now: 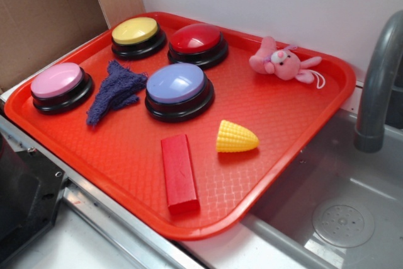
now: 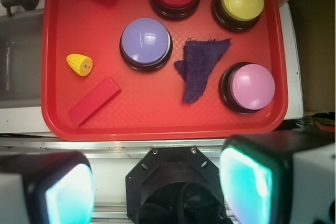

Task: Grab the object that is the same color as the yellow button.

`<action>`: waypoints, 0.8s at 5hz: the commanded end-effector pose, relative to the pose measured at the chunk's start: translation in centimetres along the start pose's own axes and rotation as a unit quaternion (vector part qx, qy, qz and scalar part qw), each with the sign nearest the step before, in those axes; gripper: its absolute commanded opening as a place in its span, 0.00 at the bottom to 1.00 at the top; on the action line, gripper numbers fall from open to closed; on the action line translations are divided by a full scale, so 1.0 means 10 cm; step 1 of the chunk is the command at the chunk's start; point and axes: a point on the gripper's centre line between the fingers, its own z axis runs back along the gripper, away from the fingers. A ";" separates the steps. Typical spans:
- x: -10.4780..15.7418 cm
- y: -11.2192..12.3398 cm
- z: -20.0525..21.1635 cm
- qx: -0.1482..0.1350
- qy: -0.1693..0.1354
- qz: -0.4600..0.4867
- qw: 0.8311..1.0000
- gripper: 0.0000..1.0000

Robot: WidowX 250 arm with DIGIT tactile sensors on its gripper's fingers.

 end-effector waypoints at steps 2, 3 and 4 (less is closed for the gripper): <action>0.32 -0.34 -0.13 -0.001 -0.015 -0.125 0.992 1.00; 0.51 -0.65 -0.43 -0.012 -0.009 -0.248 0.969 1.00; 0.59 -0.81 -0.97 0.012 0.049 -0.340 0.939 1.00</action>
